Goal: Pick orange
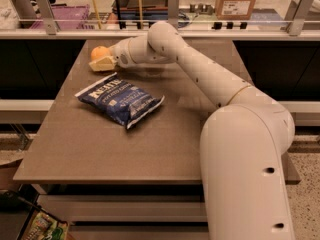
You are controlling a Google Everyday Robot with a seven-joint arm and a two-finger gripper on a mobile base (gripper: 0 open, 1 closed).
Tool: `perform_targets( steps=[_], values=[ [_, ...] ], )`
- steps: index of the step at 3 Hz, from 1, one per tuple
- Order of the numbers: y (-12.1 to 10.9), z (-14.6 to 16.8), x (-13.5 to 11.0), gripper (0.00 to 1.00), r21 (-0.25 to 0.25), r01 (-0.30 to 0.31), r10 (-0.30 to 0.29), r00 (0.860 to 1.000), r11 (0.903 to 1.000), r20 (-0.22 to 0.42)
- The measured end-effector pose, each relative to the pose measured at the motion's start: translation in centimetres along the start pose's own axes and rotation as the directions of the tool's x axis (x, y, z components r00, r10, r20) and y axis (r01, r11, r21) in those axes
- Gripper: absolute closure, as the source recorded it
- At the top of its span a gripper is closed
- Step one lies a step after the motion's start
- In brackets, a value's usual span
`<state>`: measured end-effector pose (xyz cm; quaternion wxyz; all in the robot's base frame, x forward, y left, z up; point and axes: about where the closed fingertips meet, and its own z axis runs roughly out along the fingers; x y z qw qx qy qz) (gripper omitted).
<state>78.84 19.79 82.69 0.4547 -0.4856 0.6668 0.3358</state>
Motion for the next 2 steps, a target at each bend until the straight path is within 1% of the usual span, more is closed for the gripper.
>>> perform_targets(
  steps=[1,2],
  values=[
    [0.2,-1.0,-0.5,1.00,0.030,0.009,-0.008,0.999,0.9995,-0.034],
    [0.3,-2.6,-1.3,1.00,0.059,0.026,-0.023,0.999,0.9979,-0.048]
  ],
)
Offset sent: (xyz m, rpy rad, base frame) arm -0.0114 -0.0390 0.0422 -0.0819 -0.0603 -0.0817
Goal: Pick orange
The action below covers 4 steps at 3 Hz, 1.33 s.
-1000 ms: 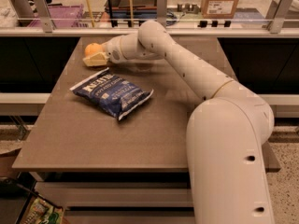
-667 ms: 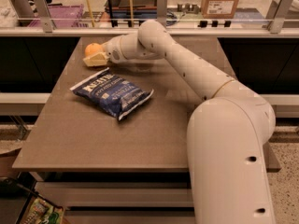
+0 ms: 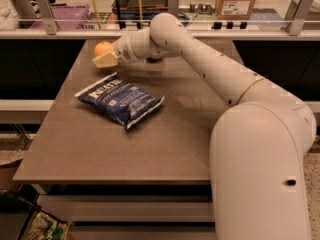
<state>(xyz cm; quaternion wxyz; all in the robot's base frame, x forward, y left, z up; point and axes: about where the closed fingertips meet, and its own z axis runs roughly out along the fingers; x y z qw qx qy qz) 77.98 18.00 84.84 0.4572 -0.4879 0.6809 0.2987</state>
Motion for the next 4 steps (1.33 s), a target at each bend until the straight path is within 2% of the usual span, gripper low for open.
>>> perform_targets(
  steps=[1,3,4],
  values=[
    [-0.4,-1.4,-0.6,1.00,0.014,0.016,-0.016,0.999,0.9998,0.029],
    [-1.5,-4.6,-2.6,1.00,0.012,0.089,-0.089,0.985,0.9960,0.145],
    [-1.2,-6.4,-4.0,1.00,0.022,0.122,-0.124,0.981,0.9922,0.146]
  ],
)
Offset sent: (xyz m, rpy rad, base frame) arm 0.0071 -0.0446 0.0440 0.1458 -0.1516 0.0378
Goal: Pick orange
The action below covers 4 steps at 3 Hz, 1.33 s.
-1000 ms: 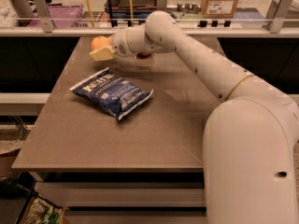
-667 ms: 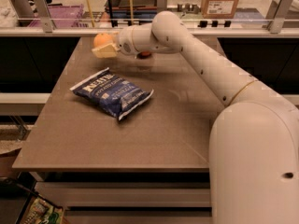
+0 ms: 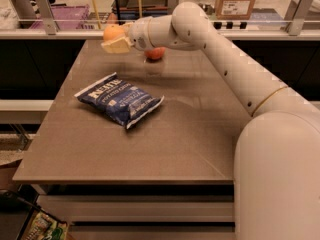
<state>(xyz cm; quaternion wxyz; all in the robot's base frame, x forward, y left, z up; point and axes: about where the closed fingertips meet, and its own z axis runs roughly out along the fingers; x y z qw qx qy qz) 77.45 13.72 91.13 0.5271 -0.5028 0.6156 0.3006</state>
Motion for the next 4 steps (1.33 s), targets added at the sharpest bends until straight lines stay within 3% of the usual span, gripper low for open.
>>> perform_targets(
  steps=[3,4],
  values=[
    [1.0,-3.7,-5.0,1.00,0.039,0.094,-0.094,0.996,0.9948,-0.008],
    [1.0,-3.7,-5.0,1.00,0.039,0.094,-0.094,0.996,0.9948,-0.008]
  ],
)
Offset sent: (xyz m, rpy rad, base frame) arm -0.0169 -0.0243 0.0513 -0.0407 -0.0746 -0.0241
